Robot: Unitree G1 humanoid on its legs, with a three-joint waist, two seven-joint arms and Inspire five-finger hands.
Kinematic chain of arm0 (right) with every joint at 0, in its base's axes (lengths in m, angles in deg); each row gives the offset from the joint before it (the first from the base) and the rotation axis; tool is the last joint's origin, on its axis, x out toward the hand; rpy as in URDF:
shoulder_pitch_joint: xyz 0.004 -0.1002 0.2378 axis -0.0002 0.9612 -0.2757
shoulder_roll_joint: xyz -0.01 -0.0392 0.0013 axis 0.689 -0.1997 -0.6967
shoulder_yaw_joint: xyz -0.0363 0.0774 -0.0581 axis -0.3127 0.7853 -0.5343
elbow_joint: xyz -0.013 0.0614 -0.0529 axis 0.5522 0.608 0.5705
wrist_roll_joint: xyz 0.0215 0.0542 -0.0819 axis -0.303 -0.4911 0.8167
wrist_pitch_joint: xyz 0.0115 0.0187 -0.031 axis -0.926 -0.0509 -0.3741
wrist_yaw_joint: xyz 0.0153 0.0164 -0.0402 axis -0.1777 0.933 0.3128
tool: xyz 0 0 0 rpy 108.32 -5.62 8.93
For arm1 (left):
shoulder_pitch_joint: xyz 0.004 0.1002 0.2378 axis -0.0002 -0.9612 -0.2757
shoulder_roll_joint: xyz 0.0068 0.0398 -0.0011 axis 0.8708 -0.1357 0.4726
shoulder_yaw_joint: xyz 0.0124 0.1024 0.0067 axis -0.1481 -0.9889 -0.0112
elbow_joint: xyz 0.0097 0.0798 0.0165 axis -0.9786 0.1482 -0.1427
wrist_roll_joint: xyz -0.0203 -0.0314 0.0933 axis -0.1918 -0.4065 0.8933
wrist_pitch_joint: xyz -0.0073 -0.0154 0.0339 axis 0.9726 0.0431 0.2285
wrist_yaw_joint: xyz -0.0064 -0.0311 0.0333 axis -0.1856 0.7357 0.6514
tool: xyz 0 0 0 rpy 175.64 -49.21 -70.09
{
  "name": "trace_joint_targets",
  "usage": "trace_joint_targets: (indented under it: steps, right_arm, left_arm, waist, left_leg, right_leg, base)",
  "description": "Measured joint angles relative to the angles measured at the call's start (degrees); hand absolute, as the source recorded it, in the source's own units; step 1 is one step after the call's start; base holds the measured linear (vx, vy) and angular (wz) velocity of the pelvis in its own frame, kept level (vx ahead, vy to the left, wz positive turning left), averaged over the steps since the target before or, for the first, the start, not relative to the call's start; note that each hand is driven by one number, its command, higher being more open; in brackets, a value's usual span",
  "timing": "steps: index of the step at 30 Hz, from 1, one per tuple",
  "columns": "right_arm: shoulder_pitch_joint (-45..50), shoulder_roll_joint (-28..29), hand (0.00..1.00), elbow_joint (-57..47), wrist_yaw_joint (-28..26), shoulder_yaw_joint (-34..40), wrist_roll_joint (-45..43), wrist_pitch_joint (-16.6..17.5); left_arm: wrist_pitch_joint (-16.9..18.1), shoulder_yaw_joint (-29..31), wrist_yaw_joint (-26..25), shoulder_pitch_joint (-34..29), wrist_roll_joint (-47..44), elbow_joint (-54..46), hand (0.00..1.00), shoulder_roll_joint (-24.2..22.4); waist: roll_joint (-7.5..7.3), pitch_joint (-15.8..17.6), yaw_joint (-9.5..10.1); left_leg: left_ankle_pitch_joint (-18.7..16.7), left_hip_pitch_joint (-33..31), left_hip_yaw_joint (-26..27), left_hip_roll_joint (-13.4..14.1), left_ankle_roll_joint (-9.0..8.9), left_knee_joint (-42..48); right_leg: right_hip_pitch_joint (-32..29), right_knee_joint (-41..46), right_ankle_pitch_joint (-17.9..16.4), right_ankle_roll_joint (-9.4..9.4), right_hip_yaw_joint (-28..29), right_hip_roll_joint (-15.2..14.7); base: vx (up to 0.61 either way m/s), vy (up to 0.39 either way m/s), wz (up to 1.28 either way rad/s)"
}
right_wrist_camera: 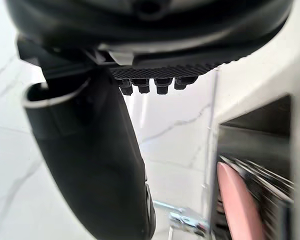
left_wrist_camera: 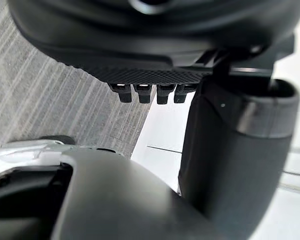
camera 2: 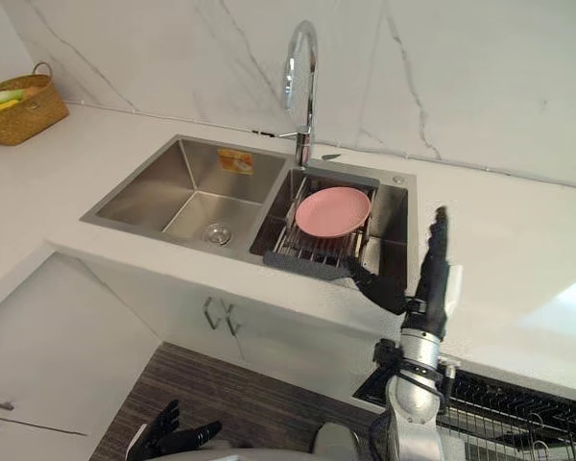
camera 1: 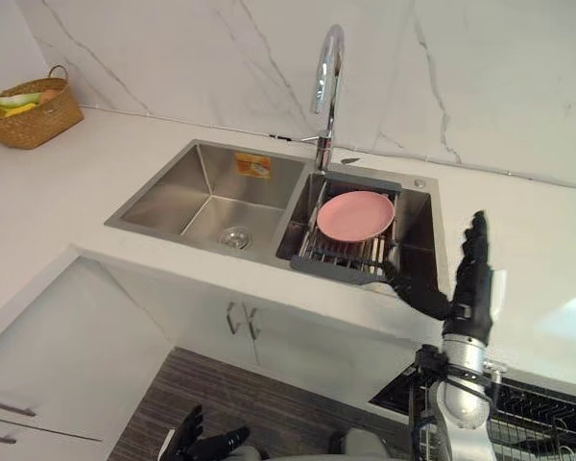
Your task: Walk over to the sink, pick up the cup, carry it to the dishwasher, place the cup inside the dishwasher, then close the dishwasher door
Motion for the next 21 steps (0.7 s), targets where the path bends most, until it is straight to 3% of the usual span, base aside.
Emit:
trace_joint_targets:
  steps: [2,4,6,7,9,10,11,12,14,18,21]
  right_arm:
    - [1.26,-0.17,1.00,-3.26,0.18,0.93,-0.07,0.00]
    - [1.87,-0.53,1.00,-4.53,0.44,0.80,-0.09,-0.11]
    - [1.92,-1.29,1.00,-4.94,-0.46,-0.02,-0.05,-0.41]
    - [1.76,-1.26,1.00,-4.91,-0.90,-0.20,-0.12,-0.55]
    - [0.62,-1.20,1.00,-4.68,-1.41,-0.48,-0.17,-0.63]
    - [0.10,-1.35,1.00,-4.39,-1.73,-0.28,-0.19,-0.63]
    - [-0.18,-1.63,1.00,-4.16,-1.93,-0.06,-0.21,-0.61]
    - [-0.54,-1.52,1.00,-1.74,-2.66,-0.13,-0.14,-0.65]
    - [-0.93,-1.92,1.00,-0.47,-3.23,-0.04,-0.13,-0.74]
    - [-0.96,-1.40,1.00,0.53,-3.44,-2.17,0.57,-1.42]
    - [-0.87,-1.53,1.00,4.38,-2.66,-2.61,3.01,-1.64]
  left_arm:
    - [0.85,1.43,-0.01,-0.50,0.04,0.09,1.00,-0.89]
    - [2.14,3.37,0.19,-0.57,0.00,-0.10,1.00,-1.80]
    - [3.09,5.01,0.42,-1.17,-0.01,-1.38,1.00,-3.26]
    - [3.07,5.09,0.57,-1.06,0.01,-1.34,1.00,-3.45]
    - [3.11,4.89,1.18,-1.05,0.02,-1.39,1.00,-3.33]
    - [3.11,4.73,1.20,-1.07,0.01,-1.34,1.00,-3.45]
    - [3.11,4.65,1.20,-1.12,-0.02,-1.30,1.00,-3.92]
    - [2.96,4.88,1.25,-1.22,-0.13,-1.21,1.00,-2.97]
    - [2.47,4.52,1.20,-0.82,-0.10,-1.17,1.00,-2.36]
    - [0.28,4.56,1.01,-0.38,-0.31,-1.31,1.00,-2.36]
    - [-0.69,4.39,0.95,-0.28,-0.32,-0.54,1.00,-2.11]
  waist:
    - [0.59,-0.57,-0.09]
    - [0.67,-0.56,-0.11]
    - [1.64,-0.74,0.88]
    - [1.98,-0.96,1.65]
    - [1.76,-0.96,1.89]
    - [2.01,-0.94,1.69]
    - [2.64,-0.98,1.66]
    - [1.71,-0.93,1.86]
    - [0.63,-1.47,1.26]
    - [0.55,-1.57,1.59]
    - [0.52,-2.24,1.46]
  left_leg:
    - [-2.22,-1.67,0.36,2.78,-0.19,5.51]
    - [-3.37,-5.93,2.64,5.50,-0.05,17.07]
    - [-3.89,-10.63,3.29,9.29,-0.53,30.68]
    - [-5.42,-10.67,3.26,9.59,-0.47,31.39]
    - [-6.71,-10.73,3.13,8.56,-0.29,23.24]
    - [-5.16,-10.54,2.54,7.88,-0.88,15.78]
    - [0.44,-10.17,1.77,7.48,-2.40,11.23]
    - [1.35,-7.20,2.99,4.68,-1.42,8.52]
    - [1.33,-6.95,3.01,2.93,-1.13,7.71]
    - [1.55,-4.88,4.09,1.18,-0.07,3.96]
    - [2.30,-3.20,4.77,1.04,-0.45,1.46]
  right_leg:
    - [2.43,-2.89,-0.63,-1.07,-1.58,2.24]
    - [4.49,-4.44,-0.16,-1.67,-2.21,3.38]
    - [8.07,-7.04,0.17,-2.22,-1.53,5.28]
    - [9.44,-7.87,0.17,-2.18,-0.16,5.27]
    - [9.79,-8.18,0.19,-1.30,2.21,3.97]
    - [9.55,-7.98,0.02,-0.31,3.30,3.46]
    - [9.45,-7.70,-0.39,0.65,4.20,3.32]
    - [9.44,-8.01,-0.95,1.63,7.62,1.69]
    - [9.61,-9.11,-1.08,1.91,10.15,0.44]
    - [10.18,-10.60,-0.50,2.77,11.34,-0.73]
    - [10.89,-11.87,-0.13,3.36,11.94,-0.50]
  base:
    - [0.25,-0.149,0.25]
    - [0.27,-0.121,0.14]
    - [0.31,0.010,-0.31]
    - [0.32,0.076,-0.47]
    - [0.23,0.140,-0.54]
    - [0.22,0.197,-0.47]
    - [0.21,0.211,-0.48]
    - [0.16,0.164,-0.29]
    - [0.15,0.190,-0.07]
    - [0.09,0.082,-0.08]
    - [0.04,-0.014,-0.12]
